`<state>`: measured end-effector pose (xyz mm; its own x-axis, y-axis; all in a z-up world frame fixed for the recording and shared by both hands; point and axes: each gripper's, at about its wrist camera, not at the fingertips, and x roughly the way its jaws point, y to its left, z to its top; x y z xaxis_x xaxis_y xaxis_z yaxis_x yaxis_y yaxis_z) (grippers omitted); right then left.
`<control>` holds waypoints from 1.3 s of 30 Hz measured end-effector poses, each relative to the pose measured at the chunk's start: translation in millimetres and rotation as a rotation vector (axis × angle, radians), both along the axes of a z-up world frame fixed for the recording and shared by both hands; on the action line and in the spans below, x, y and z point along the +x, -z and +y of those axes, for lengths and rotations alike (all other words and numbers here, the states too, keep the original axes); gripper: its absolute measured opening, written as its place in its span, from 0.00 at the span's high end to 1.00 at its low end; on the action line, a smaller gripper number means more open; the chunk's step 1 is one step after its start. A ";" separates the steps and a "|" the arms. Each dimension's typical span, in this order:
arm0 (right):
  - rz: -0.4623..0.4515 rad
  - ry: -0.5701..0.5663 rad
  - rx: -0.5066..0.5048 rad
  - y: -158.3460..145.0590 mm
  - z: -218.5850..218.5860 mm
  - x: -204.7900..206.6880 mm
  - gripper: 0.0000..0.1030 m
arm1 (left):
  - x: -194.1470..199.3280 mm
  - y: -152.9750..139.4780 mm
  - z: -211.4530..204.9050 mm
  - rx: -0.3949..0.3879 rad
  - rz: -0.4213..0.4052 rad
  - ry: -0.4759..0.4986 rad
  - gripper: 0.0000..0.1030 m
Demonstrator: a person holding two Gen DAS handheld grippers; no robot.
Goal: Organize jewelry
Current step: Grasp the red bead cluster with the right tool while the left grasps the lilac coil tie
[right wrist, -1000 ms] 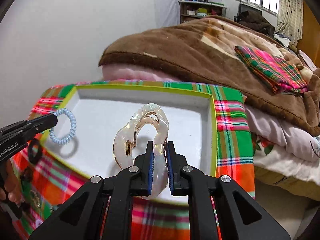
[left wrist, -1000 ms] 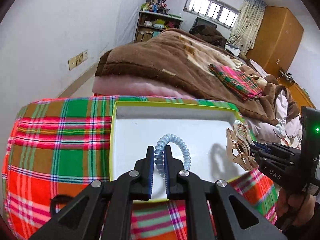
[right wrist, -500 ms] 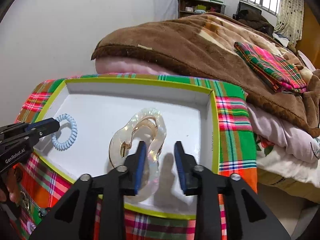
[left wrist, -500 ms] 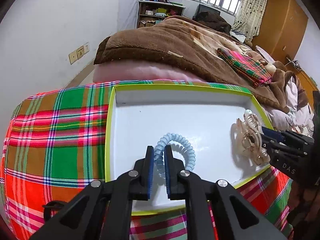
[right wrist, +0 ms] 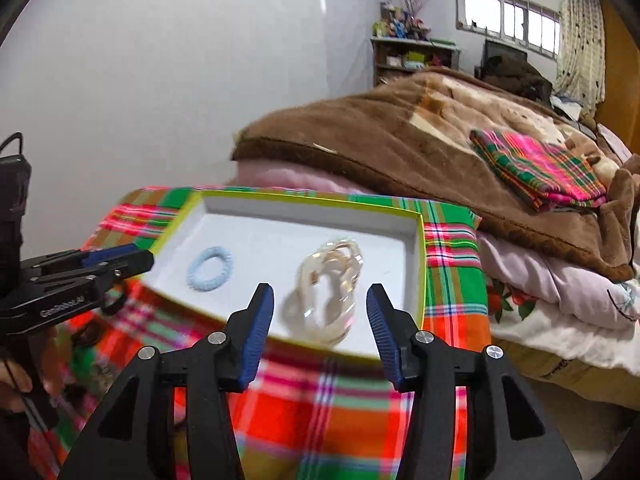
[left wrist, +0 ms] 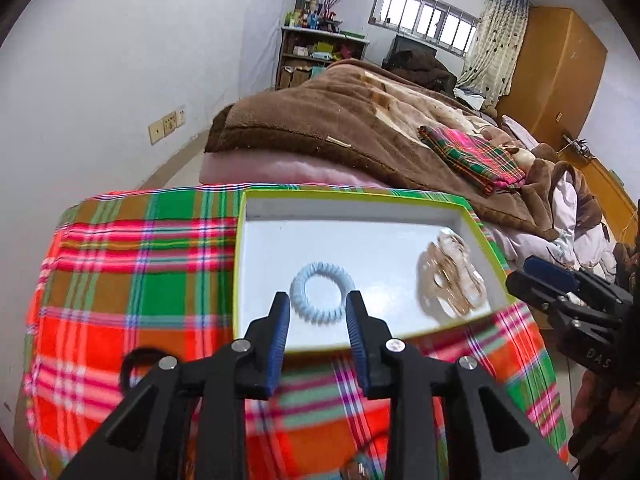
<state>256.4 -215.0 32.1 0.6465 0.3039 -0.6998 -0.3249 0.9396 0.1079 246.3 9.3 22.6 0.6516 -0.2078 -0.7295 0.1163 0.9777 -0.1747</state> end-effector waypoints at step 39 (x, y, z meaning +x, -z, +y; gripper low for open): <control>0.171 -0.155 0.068 45.5 31.9 -169.9 0.52 | -192.8 19.5 22.9 -0.058 -0.019 -0.043 0.71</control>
